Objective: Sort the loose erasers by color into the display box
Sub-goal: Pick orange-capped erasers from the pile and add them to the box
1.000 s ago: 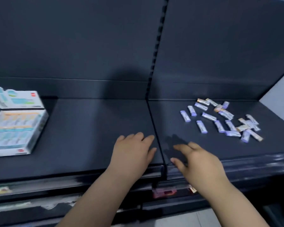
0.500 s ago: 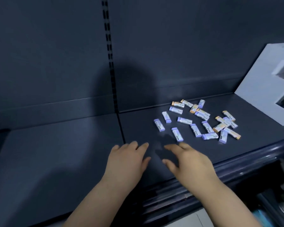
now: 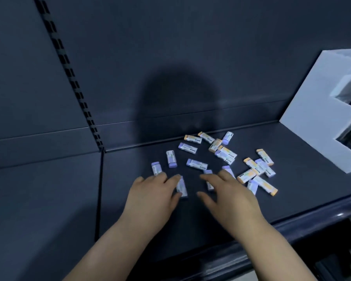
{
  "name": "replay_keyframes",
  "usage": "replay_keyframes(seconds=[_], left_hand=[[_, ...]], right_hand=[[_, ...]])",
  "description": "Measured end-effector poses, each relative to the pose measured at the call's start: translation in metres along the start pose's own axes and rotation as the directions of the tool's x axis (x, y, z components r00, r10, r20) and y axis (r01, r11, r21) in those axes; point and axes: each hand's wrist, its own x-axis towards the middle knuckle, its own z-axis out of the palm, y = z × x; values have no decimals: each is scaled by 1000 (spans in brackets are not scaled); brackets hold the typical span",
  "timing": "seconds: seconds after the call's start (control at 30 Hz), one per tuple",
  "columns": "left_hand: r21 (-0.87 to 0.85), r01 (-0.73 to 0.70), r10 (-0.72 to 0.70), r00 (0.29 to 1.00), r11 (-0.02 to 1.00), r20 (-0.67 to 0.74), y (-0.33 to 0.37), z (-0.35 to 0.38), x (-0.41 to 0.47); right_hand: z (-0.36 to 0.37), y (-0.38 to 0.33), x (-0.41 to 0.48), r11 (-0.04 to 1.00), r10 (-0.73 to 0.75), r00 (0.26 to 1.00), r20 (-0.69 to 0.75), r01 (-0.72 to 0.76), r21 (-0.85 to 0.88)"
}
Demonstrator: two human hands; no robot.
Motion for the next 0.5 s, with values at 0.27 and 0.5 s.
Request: replay_keyframes(seconds=[0.27,0.5], left_hand=[[40,73,-71,997,997,-33,75,28,63],[89,184,-182,983,979,-25,105,38,79]], right_hand=[[-40,108,63,993,-109,994,16,110,-36],[-40,148,110,968,-243,954,176,250,-17]])
